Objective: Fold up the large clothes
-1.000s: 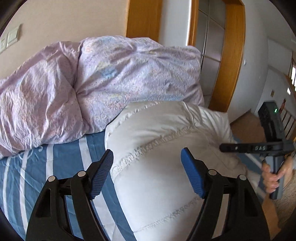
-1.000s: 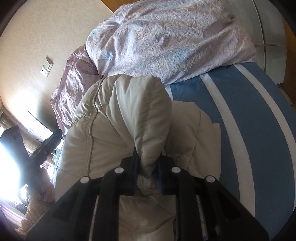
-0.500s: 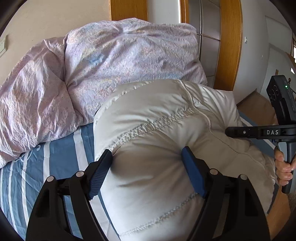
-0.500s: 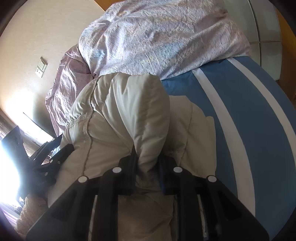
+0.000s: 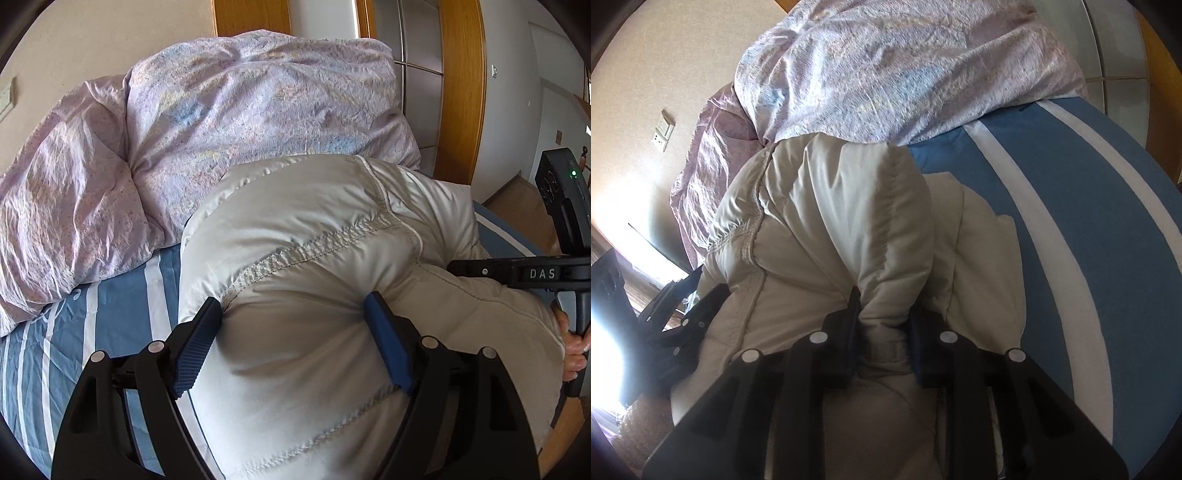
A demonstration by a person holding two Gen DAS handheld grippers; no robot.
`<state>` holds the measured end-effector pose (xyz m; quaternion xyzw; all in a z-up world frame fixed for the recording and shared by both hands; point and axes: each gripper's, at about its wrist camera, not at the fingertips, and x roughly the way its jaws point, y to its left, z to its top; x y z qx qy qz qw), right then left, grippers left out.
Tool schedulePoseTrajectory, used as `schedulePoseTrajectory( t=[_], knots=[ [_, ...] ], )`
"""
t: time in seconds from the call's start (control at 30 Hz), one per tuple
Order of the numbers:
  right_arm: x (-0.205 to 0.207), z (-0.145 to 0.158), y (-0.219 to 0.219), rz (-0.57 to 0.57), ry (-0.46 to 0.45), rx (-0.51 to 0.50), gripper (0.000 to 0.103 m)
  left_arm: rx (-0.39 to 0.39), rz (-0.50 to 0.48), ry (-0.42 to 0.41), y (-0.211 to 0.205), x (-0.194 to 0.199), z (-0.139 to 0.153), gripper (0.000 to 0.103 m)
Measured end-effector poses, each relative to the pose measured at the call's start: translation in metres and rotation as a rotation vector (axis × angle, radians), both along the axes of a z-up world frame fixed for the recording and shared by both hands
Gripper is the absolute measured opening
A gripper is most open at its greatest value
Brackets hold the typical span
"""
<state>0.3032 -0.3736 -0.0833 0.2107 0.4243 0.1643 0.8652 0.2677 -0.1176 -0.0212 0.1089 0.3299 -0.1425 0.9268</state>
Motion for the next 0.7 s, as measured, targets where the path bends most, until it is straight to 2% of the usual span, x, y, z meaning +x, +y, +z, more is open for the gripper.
schedulePoseTrajectory(
  t=[0.13, 0.23, 0.33, 0.4, 0.47, 0.57, 0.6, 0.67, 0.7],
  knots=[
    [0.001, -0.004, -0.001, 0.0, 0.012, 0.015, 0.022, 0.011, -0.005, 0.001, -0.001, 0.0, 0.004, 0.08],
    [0.002, -0.006, -0.003, -0.005, 0.023, 0.03, 0.022, -0.069, 0.002, 0.006, 0.014, 0.001, 0.024, 0.079],
    [0.003, -0.008, -0.006, -0.01, 0.03, 0.06, 0.022, -0.063, 0.053, -0.031, 0.024, 0.009, 0.033, 0.08],
    [0.003, -0.008, -0.008, -0.016, 0.033, 0.081, 0.023, -0.053, 0.07, -0.009, 0.027, 0.022, 0.029, 0.081],
    [0.002, -0.004, -0.009, -0.025, 0.03, 0.082, 0.024, -0.077, 0.058, 0.049, 0.026, 0.033, 0.017, 0.081],
    [-0.003, 0.012, -0.016, -0.067, 0.005, 0.053, 0.038, -0.001, 0.032, 0.012, 0.011, 0.026, 0.012, 0.081],
    [-0.005, 0.02, -0.022, -0.093, -0.025, 0.07, 0.045, 0.02, 0.023, 0.0, 0.007, 0.023, 0.012, 0.081],
    [-0.004, 0.031, -0.034, -0.135, -0.069, 0.102, 0.06, 0.027, 0.02, 0.003, 0.005, 0.023, 0.012, 0.081],
    [-0.002, 0.034, -0.036, -0.138, -0.072, 0.114, 0.061, 0.022, 0.02, 0.009, 0.006, 0.024, 0.012, 0.081]
  ],
)
